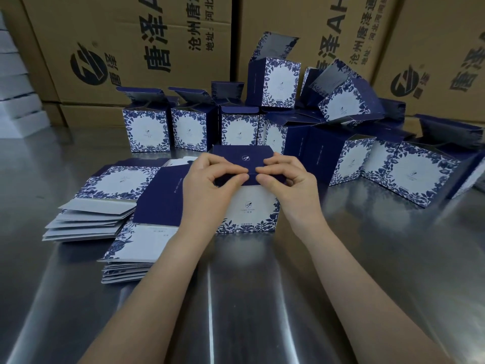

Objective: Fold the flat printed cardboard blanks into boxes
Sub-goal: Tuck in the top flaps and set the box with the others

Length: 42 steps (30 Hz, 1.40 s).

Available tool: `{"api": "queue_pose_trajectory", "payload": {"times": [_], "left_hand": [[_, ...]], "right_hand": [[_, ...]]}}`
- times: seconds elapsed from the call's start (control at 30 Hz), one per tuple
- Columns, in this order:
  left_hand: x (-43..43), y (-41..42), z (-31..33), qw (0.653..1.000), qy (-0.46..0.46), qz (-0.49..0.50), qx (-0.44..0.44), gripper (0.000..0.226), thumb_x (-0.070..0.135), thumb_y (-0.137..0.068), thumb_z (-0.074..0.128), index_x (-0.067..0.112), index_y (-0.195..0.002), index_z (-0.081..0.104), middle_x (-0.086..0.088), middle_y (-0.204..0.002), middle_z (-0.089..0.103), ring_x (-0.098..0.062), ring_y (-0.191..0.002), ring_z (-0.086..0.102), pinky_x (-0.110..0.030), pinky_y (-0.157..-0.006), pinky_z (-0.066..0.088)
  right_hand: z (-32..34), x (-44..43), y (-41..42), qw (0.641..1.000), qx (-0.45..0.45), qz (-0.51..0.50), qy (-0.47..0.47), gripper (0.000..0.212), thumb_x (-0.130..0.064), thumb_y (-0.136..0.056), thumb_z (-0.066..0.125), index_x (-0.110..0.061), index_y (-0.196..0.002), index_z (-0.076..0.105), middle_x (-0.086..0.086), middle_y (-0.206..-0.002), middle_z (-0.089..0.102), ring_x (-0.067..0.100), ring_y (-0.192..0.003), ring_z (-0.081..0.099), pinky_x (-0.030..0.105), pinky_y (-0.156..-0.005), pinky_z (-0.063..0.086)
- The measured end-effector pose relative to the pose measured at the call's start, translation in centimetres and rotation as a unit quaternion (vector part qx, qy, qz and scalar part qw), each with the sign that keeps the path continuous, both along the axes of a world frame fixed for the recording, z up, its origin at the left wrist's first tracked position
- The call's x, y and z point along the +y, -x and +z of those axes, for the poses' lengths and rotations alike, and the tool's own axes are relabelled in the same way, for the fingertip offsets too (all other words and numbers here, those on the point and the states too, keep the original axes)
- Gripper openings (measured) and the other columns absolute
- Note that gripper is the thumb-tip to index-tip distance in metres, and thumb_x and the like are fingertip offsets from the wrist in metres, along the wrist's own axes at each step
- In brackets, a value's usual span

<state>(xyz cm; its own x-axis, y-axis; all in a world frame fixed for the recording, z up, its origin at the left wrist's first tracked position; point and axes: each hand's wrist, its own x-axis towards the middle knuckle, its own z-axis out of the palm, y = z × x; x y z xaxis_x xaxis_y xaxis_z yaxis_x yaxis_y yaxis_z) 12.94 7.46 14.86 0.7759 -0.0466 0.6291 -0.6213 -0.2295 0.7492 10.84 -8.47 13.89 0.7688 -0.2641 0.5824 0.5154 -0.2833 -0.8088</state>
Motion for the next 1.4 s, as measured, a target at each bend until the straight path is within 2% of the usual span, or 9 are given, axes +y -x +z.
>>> {"api": "queue_pose_trajectory", "payload": {"times": [0.13,0.27,0.57,0.7,0.8,0.93,1.07,1.2,1.4], "left_hand": [[-0.7,0.2,-0.2,0.999,0.025,0.020,0.002,0.011,0.007,-0.081,0.077,0.018,-0.084,0.077,0.002,-0.092,0.062,-0.004,-0.103,0.056,-0.009,-0.086,0.038],[-0.9,0.4,-0.3,0.999,0.027,0.018,0.000,0.009,0.011,-0.081,0.078,0.020,-0.083,0.077,0.003,-0.094,0.062,0.007,-0.097,0.053,-0.007,-0.077,0.037],[-1.5,0.3,-0.2,0.999,0.032,0.026,-0.002,0.010,0.008,-0.080,0.077,0.018,-0.079,0.076,0.007,-0.090,0.059,-0.012,-0.096,0.057,-0.010,-0.076,0.040],[-1.1,0.2,-0.3,0.999,0.051,0.005,0.009,0.018,0.007,-0.079,0.078,0.025,-0.077,0.074,0.007,-0.091,0.061,-0.007,-0.097,0.058,-0.013,-0.083,0.040],[-0.4,0.1,-0.2,0.998,0.061,-0.017,0.016,0.026,0.007,-0.079,0.079,0.032,-0.077,0.072,0.010,-0.092,0.064,0.006,-0.096,0.057,-0.006,-0.086,0.037],[-0.6,0.0,-0.1,0.998,0.055,-0.007,0.010,0.026,0.004,-0.079,0.078,0.029,-0.075,0.071,0.011,-0.089,0.064,0.011,-0.092,0.056,-0.005,-0.085,0.037],[-0.1,-0.2,0.0,0.998,0.055,-0.024,0.021,0.026,0.005,-0.079,0.078,0.030,-0.077,0.072,0.011,-0.090,0.066,0.006,-0.099,0.058,-0.007,-0.088,0.039],[0.6,-0.6,0.0,0.997,0.061,-0.030,0.023,0.025,0.004,-0.078,0.079,0.029,-0.078,0.073,0.008,-0.090,0.071,-0.004,-0.105,0.063,-0.010,-0.091,0.042],[0.7,-0.8,-0.1,0.997,0.060,-0.031,0.025,0.028,0.003,-0.078,0.078,0.030,-0.076,0.072,0.012,-0.088,0.070,-0.001,-0.103,0.063,-0.011,-0.092,0.043]], "right_hand": [[0.2,0.4,0.1,1.000,-0.007,-0.015,-0.002,0.028,-0.001,-0.078,0.077,-0.028,-0.081,0.073,0.001,-0.104,0.064,-0.002,-0.111,0.053,0.012,-0.091,0.041],[0.5,0.5,0.5,1.000,0.007,0.004,0.009,0.027,-0.004,-0.080,0.076,-0.030,-0.085,0.074,-0.002,-0.105,0.061,-0.005,-0.105,0.054,0.014,-0.088,0.043],[0.9,1.1,0.5,0.999,0.012,-0.020,0.021,0.024,-0.004,-0.081,0.075,-0.029,-0.083,0.073,0.001,-0.105,0.058,-0.007,-0.102,0.051,0.009,-0.084,0.038],[0.8,1.0,0.5,1.000,0.009,-0.013,0.027,0.026,-0.004,-0.082,0.075,-0.029,-0.083,0.073,-0.003,-0.102,0.058,-0.003,-0.109,0.050,0.009,-0.088,0.038],[0.8,0.1,0.6,0.999,0.029,0.014,0.026,0.026,-0.007,-0.083,0.074,-0.033,-0.086,0.074,-0.010,-0.106,0.062,-0.001,-0.120,0.049,0.015,-0.096,0.040],[0.6,0.5,0.3,0.999,0.002,-0.019,0.030,0.032,-0.003,-0.082,0.074,-0.035,-0.083,0.071,-0.012,-0.099,0.063,0.006,-0.122,0.051,0.022,-0.101,0.041],[0.7,0.3,0.3,0.999,0.011,-0.008,0.030,0.032,-0.005,-0.082,0.075,-0.037,-0.083,0.072,-0.013,-0.099,0.063,0.007,-0.123,0.051,0.027,-0.101,0.041],[0.8,-0.3,0.6,0.999,0.030,0.020,0.021,0.029,-0.005,-0.084,0.073,-0.034,-0.086,0.074,-0.010,-0.103,0.065,0.003,-0.124,0.050,0.044,-0.105,0.044],[0.8,-0.2,0.5,0.999,0.025,0.015,0.019,0.030,-0.002,-0.084,0.073,-0.031,-0.085,0.073,-0.011,-0.100,0.066,0.006,-0.123,0.052,0.045,-0.103,0.045]]}}
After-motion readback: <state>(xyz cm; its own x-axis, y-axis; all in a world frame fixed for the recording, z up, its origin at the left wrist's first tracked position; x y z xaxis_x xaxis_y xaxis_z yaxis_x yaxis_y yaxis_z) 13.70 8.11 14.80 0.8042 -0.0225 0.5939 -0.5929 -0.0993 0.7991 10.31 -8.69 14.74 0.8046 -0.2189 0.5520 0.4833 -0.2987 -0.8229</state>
